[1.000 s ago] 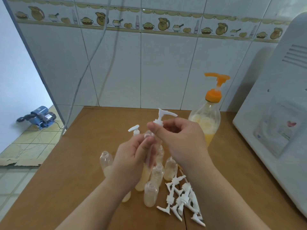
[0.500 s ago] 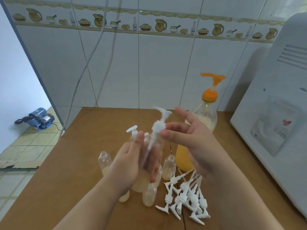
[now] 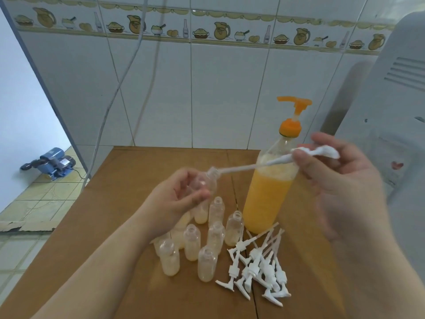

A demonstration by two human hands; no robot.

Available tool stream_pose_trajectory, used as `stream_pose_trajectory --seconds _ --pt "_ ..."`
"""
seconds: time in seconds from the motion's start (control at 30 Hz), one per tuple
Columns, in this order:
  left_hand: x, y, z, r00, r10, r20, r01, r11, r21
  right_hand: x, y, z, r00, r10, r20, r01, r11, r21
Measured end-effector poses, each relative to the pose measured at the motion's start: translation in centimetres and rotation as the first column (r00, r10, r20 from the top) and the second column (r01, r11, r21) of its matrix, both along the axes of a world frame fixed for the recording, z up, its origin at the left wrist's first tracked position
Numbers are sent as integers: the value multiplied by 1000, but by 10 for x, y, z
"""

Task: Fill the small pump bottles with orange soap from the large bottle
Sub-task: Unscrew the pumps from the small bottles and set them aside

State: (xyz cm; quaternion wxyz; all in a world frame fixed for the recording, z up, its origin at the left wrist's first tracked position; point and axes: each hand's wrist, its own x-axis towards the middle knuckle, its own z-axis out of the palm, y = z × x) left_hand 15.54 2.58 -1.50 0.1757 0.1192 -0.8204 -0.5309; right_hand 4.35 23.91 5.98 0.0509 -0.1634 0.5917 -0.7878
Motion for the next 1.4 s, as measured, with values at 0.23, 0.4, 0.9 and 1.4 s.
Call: stream_pose_trajectory --seconds 0.23,0.4,0.9,1.4 --pt "-28 -7 -5 984 178 -22 -179 984 -23 -8 51 -62 975 -163 -149 201 935 293" --pt "-35 -1 -27 967 222 124 -202 967 -155 6 66 -133 948 -257 -189 317 821 475" --pt "-50 4 -51 856 252 452 23 854 -519 40 47 -255 771 290 -567 240 693 680" --pt "-50 -52 -44 731 554 398 -419 825 -380 30 47 -248 711 390 -584 245 641 727"
